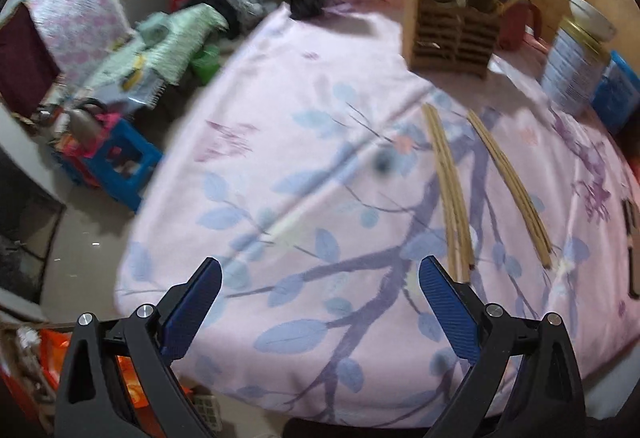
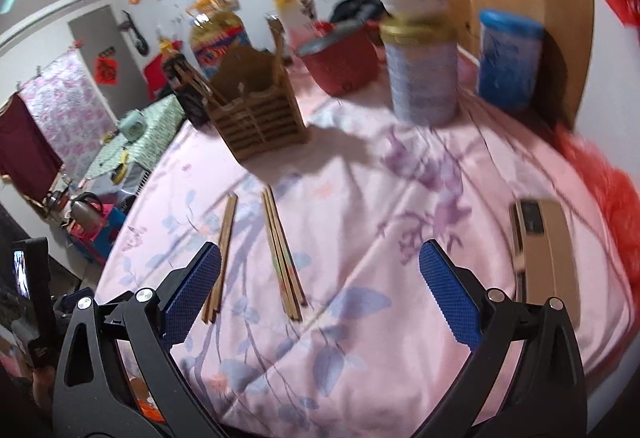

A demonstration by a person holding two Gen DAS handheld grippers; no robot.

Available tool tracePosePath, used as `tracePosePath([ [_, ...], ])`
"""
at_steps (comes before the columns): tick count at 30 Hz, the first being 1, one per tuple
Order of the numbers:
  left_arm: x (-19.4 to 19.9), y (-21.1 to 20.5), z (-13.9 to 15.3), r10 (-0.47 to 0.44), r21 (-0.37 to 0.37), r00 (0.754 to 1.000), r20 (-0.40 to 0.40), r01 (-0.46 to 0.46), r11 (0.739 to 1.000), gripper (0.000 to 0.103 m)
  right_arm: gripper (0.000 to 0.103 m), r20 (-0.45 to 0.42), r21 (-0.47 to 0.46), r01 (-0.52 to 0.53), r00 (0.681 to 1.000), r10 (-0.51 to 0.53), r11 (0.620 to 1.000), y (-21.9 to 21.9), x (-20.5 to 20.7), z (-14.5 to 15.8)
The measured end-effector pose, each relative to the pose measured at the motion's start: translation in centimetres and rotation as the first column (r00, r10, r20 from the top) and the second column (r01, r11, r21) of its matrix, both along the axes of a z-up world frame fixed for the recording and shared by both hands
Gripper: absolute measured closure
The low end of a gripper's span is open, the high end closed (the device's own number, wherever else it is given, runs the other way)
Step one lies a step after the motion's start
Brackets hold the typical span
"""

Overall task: Organize utensils
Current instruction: 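Move both open tools back down to the chopsticks on the cloth, then close the left tool on a bamboo chopstick and lift it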

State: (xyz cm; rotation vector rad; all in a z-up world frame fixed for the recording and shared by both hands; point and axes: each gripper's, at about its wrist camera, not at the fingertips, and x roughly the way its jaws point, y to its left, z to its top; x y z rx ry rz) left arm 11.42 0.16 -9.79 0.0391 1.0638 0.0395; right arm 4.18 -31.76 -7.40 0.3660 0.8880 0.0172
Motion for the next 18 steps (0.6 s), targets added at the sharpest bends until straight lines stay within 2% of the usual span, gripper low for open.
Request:
tracePosePath([
  [5, 0.8, -1.6, -2.2, -0.093, -0.041, 0.995, -0.026, 0.092, 0.995, 0.006, 0.007, -0.046, -0.086, -0.003, 0.999, -0.001, 0.996, 0.9, -1.1, -0.6],
  [9, 0.9, -3.6, -3.6, -0.149, -0.015, 0.988, -0.031, 0.149, 0.989, 0.006, 0.007, -0.086, -0.131, -0.007, 0.996, -0.004, 0.991, 0.5, -1.7, -1.1],
  [13, 0.6, -4.4, -4.7, -0.15, -0.024, 0.988, -0.032, 0.149, 0.988, 0.006, 0.007, -0.113, -0.155, -0.022, 0.994, 0.004, 0.988, -0.4, -1.9, -1.7],
  [18, 0.6, -5.2, -5.6, -0.135, 0.009, 0.99, -0.03, 0.135, 0.991, 0.006, 0.007, -0.106, -0.188, -0.051, 0.994, 0.032, 0.981, -0.8, -1.8, -1.5],
])
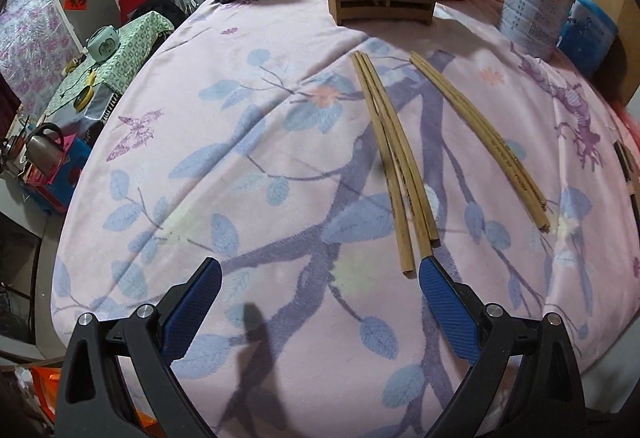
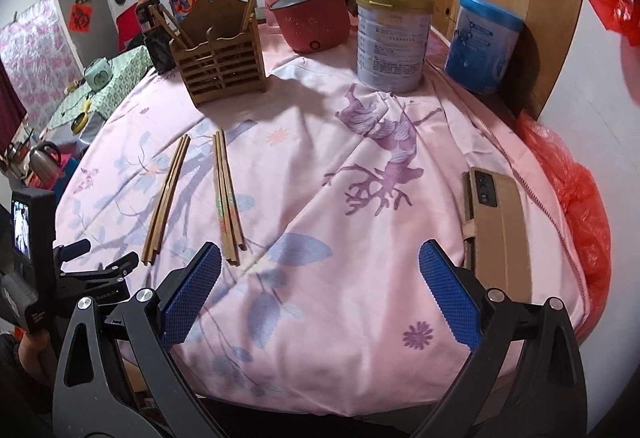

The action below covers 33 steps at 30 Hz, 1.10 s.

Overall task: Organize utensils
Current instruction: 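Close the left tool on a bamboo chopstick and lift it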

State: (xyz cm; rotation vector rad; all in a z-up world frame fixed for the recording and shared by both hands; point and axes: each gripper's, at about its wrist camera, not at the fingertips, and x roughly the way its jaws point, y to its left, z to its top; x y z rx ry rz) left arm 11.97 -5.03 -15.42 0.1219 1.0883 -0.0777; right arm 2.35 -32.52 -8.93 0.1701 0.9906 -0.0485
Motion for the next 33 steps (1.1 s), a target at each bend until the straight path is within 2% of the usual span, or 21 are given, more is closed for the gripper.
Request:
tracePosePath([
  [7, 1.0, -0.1, -1.1, 0.03, 0.049, 0.999, 0.032, -0.031, 0.998, 0.005, 0.007, 0.003, -0.03, 0.001, 1.0, -0.001, 1.0, -0.8, -0.1, 0.2],
  [10, 1.3, 0.9, -1.0, 0.058, 0.109, 0.995, 0.075, -0.066, 0.992, 0.009, 0.007, 0.005, -0.011, 0.006, 1.0, -0.006, 1.0, -0.8, 0.3, 0.2],
  [12, 1.6, 2.2, -0.8, 0.078, 0.099, 0.995, 0.061, -0.083, 0.992, 0.02, 0.007, 0.01, 0.001, -0.01, 1.0, 0.01, 1.0, -0.2, 0.5, 0.2],
  [16, 1.8, 4.4, -0.3, 0.088, 0.014, 0.996, 0.009, -0.088, 0.996, 0.029, 0.007, 0.024, 0.02, -0.058, 0.998, 0.058, 0.998, 1.9, 1.1, 0.3],
  [19, 1.5, 4.1, 0.0, 0.056, -0.032, 0.998, 0.017, -0.056, 0.998, 0.037, 0.007, 0.034, 0.015, -0.09, 0.995, 0.089, 0.996, 3.3, 1.1, 0.6],
  [22, 1.5, 3.0, -0.3, 0.005, -0.05, 1.0, 0.019, -0.004, 0.999, 0.055, 0.007, 0.052, -0.005, -0.101, 0.994, 0.101, 0.995, 4.0, 0.6, 1.2],
  [24, 1.5, 2.3, -0.5, -0.026, -0.048, 0.999, 0.035, 0.027, 0.998, 0.077, 0.007, 0.056, -0.014, -0.096, 0.994, 0.097, 0.995, 3.9, 0.3, 1.4],
  [26, 1.6, 1.5, -0.5, -0.071, -0.063, 0.997, 0.04, 0.073, 0.995, 0.097, 0.011, 0.058, -0.006, -0.094, 0.994, 0.095, 0.996, 3.6, 0.2, 1.4],
  [30, 1.4, 1.3, 0.9, -0.064, -0.072, 0.995, 0.071, 0.069, 0.995, 0.098, 0.032, 0.062, 0.061, -0.166, 0.985, 0.162, 0.984, 3.6, 0.8, 0.7],
  [33, 1.1, 2.0, 2.2, -0.048, -0.069, 0.995, 0.082, 0.054, 0.996, 0.098, 0.046, 0.03, 0.071, -0.248, 0.969, 0.246, 0.966, 4.9, 2.3, -1.6],
])
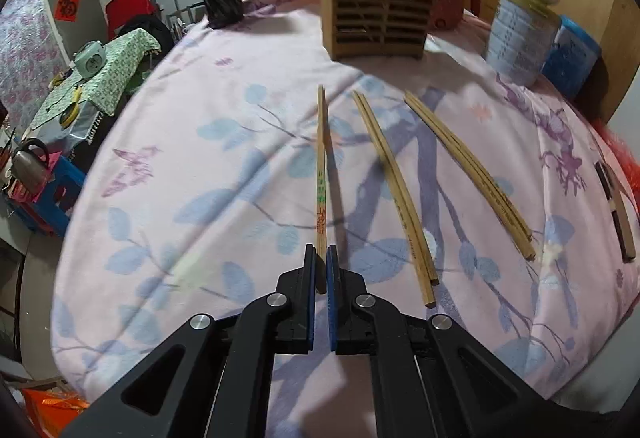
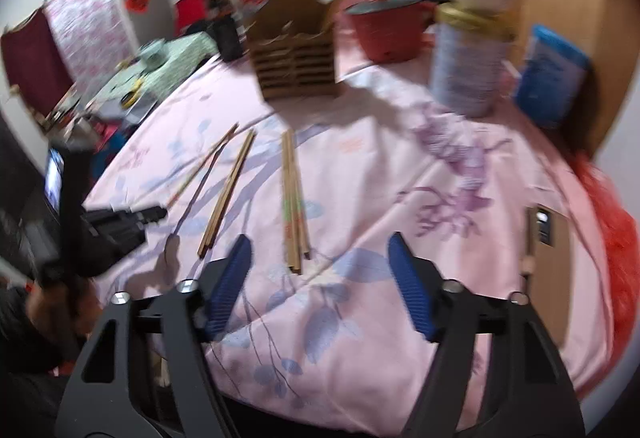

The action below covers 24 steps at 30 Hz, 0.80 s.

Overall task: Organize utensils
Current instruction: 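Close the left tool on a bamboo chopstick and lift it, then close the right tool on a bamboo chopstick while the left tool holds its own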

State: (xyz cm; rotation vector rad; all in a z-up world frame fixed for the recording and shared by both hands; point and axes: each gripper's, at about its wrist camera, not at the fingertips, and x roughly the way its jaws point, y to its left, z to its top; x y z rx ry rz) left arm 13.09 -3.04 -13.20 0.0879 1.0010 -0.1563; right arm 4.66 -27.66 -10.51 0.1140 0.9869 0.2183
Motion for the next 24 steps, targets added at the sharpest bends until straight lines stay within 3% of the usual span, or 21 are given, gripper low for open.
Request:
tracePosePath([
  [3, -0.4, 1.2, 1.0, 0.028, 0.012, 1.0, -0.006, -0.027, 1.0, 0.098, 0.059, -0.053, 0.006, -0.039, 0.998, 0.039, 0.999, 1.0, 1.8, -2.9],
  [6, -0.8, 2.4, 1.3, 0.063, 0.023, 0.998, -0.023, -0.063, 0.998, 0.098, 0.059, -0.086, -0.072, -0.065, 0.995, 0.059, 0.995, 1.9, 2.6, -5.5],
  [13, -1.7, 3.0, 0.3, 0.086, 0.05, 0.994, -0.066, -0.082, 0.995, 0.098, 0.06, -0.14, -0.109, -0.037, 0.99, 0.022, 0.993, 2.1, 2.8, -8.4],
  [17, -1.6, 3.0, 0.2, 0.082, 0.054, 0.994, -0.068, -0.078, 0.995, 0.098, 0.068, -0.103, -0.018, -0.156, 0.983, 0.153, 0.988, 4.2, 2.3, -7.3],
  [21, -1.3, 3.2, 0.7, 0.082, 0.056, 0.995, -0.054, -0.079, 0.995, 0.098, 0.071, -0.113, 0.02, -0.066, 0.991, 0.068, 0.998, 2.2, 3.2, -7.1],
  [24, -1.3, 3.5, 0.6, 0.089, 0.057, 0.995, -0.054, -0.086, 0.995, 0.098, 0.072, -0.115, 0.032, -0.057, 0.992, 0.06, 0.998, 1.8, 3.2, -7.1],
])
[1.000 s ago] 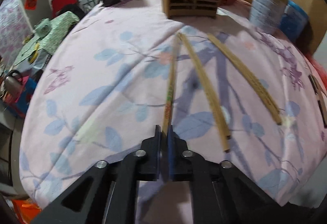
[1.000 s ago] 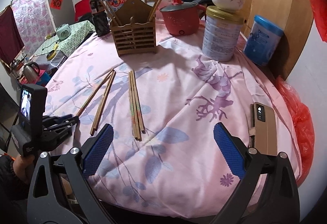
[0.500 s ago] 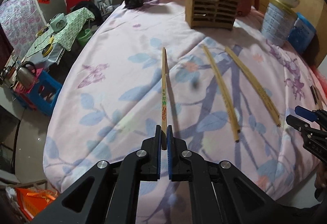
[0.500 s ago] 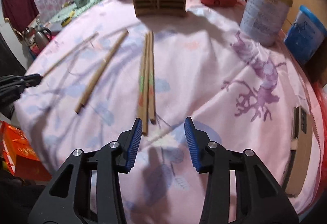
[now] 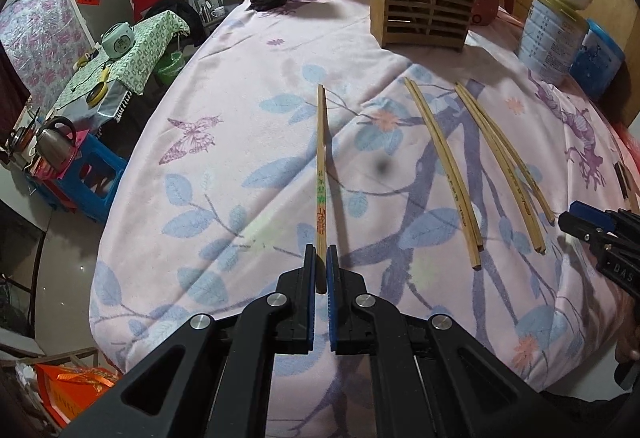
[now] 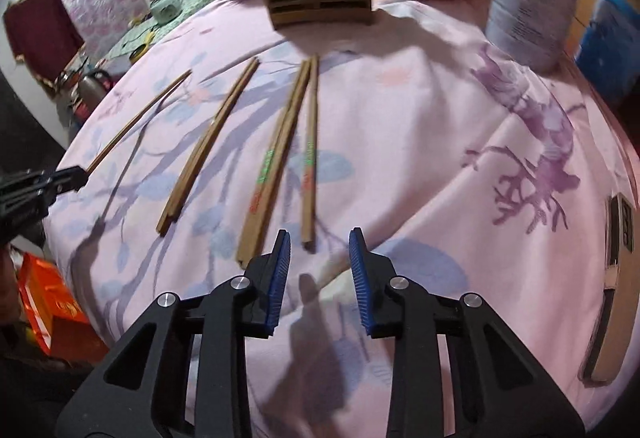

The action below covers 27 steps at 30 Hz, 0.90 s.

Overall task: Organize utensils
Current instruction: 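Close the right tool on a bamboo chopstick while the left tool holds its own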

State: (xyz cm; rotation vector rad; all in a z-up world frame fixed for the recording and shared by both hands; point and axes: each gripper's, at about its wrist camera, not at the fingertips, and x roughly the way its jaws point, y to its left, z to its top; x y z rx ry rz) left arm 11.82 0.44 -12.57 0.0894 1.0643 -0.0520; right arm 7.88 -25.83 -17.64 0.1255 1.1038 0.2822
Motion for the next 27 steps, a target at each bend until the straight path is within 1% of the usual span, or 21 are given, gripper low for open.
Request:
tracePosePath([
  [3, 0.0, 0.2, 0.0, 0.004, 0.004, 1.0, -0.006, -0.004, 1.0, 0.098, 0.072, 0.01, 0.005, -0.014, 1.0, 0.014, 1.0, 0.7, -0.1, 0.1],
  [5, -0.1, 0.2, 0.0, 0.001, 0.009, 1.0, -0.007, -0.001, 1.0, 0.098, 0.074, 0.013, 0.003, -0.023, 1.0, 0.022, 1.0, 1.2, 0.0, -0.1],
  [8, -0.1, 0.2, 0.1, -0.007, 0.017, 1.0, -0.007, 0.007, 1.0, 0.098, 0.079, 0.027, -0.025, -0.039, 0.999, 0.039, 0.999, 2.0, 0.1, -0.4],
  [9, -0.1, 0.2, 0.1, -0.008, 0.019, 1.0, -0.008, 0.008, 1.0, 0.098, 0.082, 0.024, -0.023, -0.043, 0.999, 0.043, 0.999, 2.2, 0.2, -0.6],
  [10, -0.1, 0.2, 0.1, -0.009, 0.021, 1.0, -0.01, 0.009, 1.0, 0.098, 0.088, 0.022, -0.025, -0.042, 0.999, 0.042, 0.999, 2.3, 0.2, -0.8],
  [11, -0.1, 0.2, 0.0, -0.011, 0.023, 1.0, -0.013, 0.011, 1.0, 0.098, 0.091, 0.03, -0.031, -0.034, 0.999, 0.035, 0.999, 2.4, 0.2, -0.9],
  [12, -0.1, 0.3, 0.0, -0.012, 0.025, 1.0, -0.014, 0.012, 1.0, 0.098, 0.097, 0.031, -0.029, -0.028, 0.999, 0.029, 0.999, 2.3, 0.3, -0.9],
  [15, 0.0, 0.5, 0.4, -0.015, 0.028, 1.0, -0.008, 0.015, 0.999, 0.098, 0.098, 0.04, -0.014, -0.003, 0.999, 0.003, 1.0, 1.8, 0.4, -0.3],
  [16, 0.0, 0.5, 0.9, -0.016, 0.028, 1.0, 0.001, 0.016, 0.999, 0.098, 0.098, 0.051, -0.016, 0.003, 0.999, -0.002, 1.0, 1.6, 0.4, 0.1],
  [17, 0.1, 0.6, 1.3, -0.018, 0.028, 1.0, 0.011, 0.018, 0.999, 0.098, 0.101, 0.066, -0.015, 0.01, 0.998, -0.009, 1.0, 1.4, 0.4, 0.9],
  [20, 0.5, 0.6, 3.3, -0.026, 0.031, 0.998, 0.056, 0.024, 0.999, 0.098, 0.102, 0.116, -0.018, 0.029, 0.993, -0.026, 0.999, 0.8, 0.3, 3.0],
  [23, 0.9, 0.6, 5.7, -0.036, 0.033, 0.993, 0.112, 0.033, 0.999, 0.098, 0.102, 0.197, -0.017, 0.05, 0.979, -0.046, 0.999, 0.0, 0.2, 6.1],
  [27, 1.4, 0.2, 8.6, -0.051, 0.027, 0.983, 0.175, 0.047, 0.999, 0.098, 0.102, 0.258, 0.003, 0.067, 0.964, -0.065, 0.998, -0.8, 0.6, 8.8],
])
